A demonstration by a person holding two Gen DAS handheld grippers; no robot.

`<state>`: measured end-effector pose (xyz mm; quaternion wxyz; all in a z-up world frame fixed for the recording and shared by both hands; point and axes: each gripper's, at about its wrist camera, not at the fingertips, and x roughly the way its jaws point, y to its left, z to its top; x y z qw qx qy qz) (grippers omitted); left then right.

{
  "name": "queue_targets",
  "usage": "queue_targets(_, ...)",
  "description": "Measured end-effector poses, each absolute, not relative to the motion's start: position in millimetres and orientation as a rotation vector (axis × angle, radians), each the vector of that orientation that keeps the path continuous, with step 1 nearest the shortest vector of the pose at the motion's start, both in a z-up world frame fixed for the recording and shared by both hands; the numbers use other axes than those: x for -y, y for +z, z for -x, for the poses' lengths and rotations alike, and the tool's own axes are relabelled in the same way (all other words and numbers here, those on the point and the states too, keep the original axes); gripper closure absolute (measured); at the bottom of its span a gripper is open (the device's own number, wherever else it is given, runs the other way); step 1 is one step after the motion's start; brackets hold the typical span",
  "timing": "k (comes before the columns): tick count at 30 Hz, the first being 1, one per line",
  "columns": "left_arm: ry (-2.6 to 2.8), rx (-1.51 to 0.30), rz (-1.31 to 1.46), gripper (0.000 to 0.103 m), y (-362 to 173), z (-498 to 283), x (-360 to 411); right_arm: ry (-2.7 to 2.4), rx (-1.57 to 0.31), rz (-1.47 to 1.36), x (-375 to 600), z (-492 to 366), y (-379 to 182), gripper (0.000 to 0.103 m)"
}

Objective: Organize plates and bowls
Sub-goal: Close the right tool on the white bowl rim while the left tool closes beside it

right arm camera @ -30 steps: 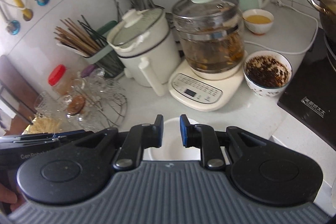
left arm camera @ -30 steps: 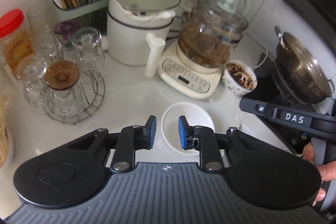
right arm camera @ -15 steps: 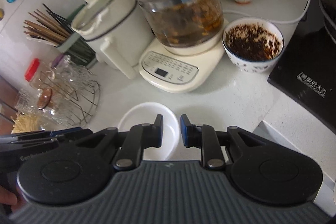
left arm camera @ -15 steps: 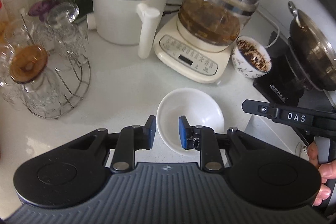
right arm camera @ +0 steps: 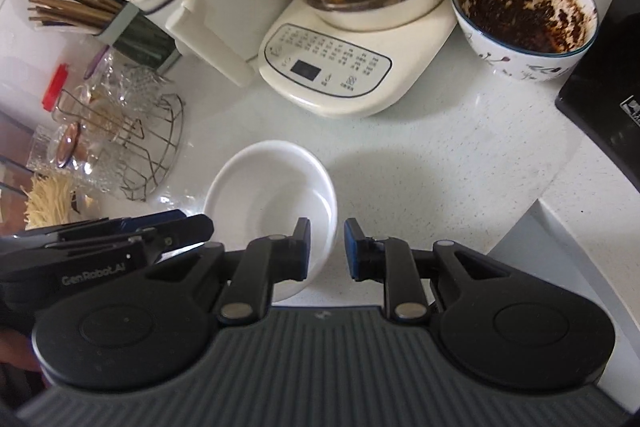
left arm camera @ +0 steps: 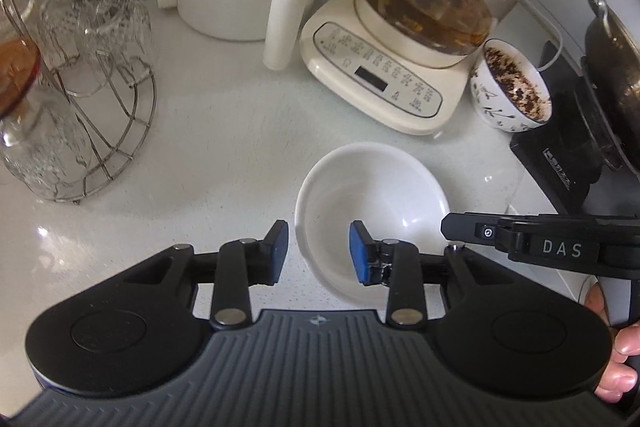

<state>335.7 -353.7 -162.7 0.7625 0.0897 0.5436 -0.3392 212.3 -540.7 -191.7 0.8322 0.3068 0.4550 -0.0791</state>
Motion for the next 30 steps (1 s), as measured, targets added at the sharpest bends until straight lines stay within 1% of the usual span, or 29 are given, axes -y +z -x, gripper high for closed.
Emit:
queue_targets(9, -0.698, -1.255, -0.124, 0.065, -179.5, -343.9, 358.2, -0.119, -1.015, -0.649, 550.7, -228.5, -204.5, 0.08)
queue_targets(16, -0.674, -1.268, -0.124, 0.066, -185.8, -344.1, 362.6, -0.101, -1.031, -0.636, 556.3, -236.3, -209.9, 0.08)
queue_targets(19, -0.664, -1.274, -0.123, 0.07, -187.7, -344.9, 365.4, -0.084, -1.031, -0.633, 557.1, -238.1, -211.3, 0.081)
queue_targets(24, -0.654, -1.275, -0.133, 0.073, -188.6, -345.0, 367.4, -0.056, -1.04, -0.662, 558.1, -238.9, -213.4, 0.082)
queue_targets(30, -0.661, -1.283, -0.136, 0.081, -192.2, -344.2, 367.1, -0.057, -1.052, -0.649, 551.1, -240.1, -214.5, 0.083)
